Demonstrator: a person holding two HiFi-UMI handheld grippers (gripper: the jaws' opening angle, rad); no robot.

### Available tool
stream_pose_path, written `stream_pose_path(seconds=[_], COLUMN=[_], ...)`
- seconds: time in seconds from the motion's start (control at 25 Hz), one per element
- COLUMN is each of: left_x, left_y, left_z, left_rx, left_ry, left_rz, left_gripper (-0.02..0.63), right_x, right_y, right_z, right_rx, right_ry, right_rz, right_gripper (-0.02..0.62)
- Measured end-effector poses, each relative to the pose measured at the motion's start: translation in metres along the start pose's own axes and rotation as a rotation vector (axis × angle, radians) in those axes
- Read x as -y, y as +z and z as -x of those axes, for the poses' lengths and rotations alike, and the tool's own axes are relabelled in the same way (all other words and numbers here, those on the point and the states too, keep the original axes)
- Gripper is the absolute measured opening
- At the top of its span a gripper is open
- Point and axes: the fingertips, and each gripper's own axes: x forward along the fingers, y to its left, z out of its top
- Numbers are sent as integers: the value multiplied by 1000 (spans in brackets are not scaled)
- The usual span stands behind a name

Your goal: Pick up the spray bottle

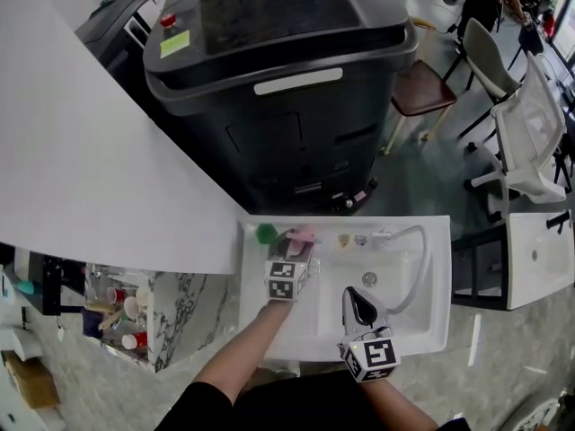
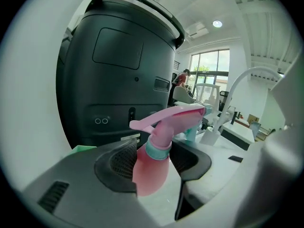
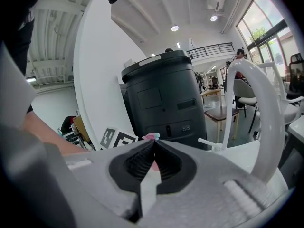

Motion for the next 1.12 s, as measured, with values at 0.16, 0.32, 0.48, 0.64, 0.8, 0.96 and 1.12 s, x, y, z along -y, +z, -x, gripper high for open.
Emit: stream_pose_path(seconds=[0.16,0.32,0.48,0.64,0.8,0.96,1.12], left_x=[3,9,18,29,37,39,36], left_y=[0,6,16,18,20,25,21], left_z=[2,20,52,94,147,210,275], left_rx=[-10,28,79,97,103,151,200], left_ry=[5,-14,-29,-32,-44,-21,19], left_rz=[-19,-13,-36,-11,122,78,117], left_gripper=[206,199,192,189,186,184,184], right_x=[0,-1,-3,-8,-26,-49,-76], right_y=[2,6,4,-1,-4,-11,-20], right_z=[5,12,25,45,66,91,122], right_rx=[3,17,23,24,35,42,58], right_ry=[-2,-8,-27,-50,-49,-52,-68], right_rz=[2,11,11,0,7,16,4], right_gripper=[-2,-2,-2,-2,-2,-2,-2])
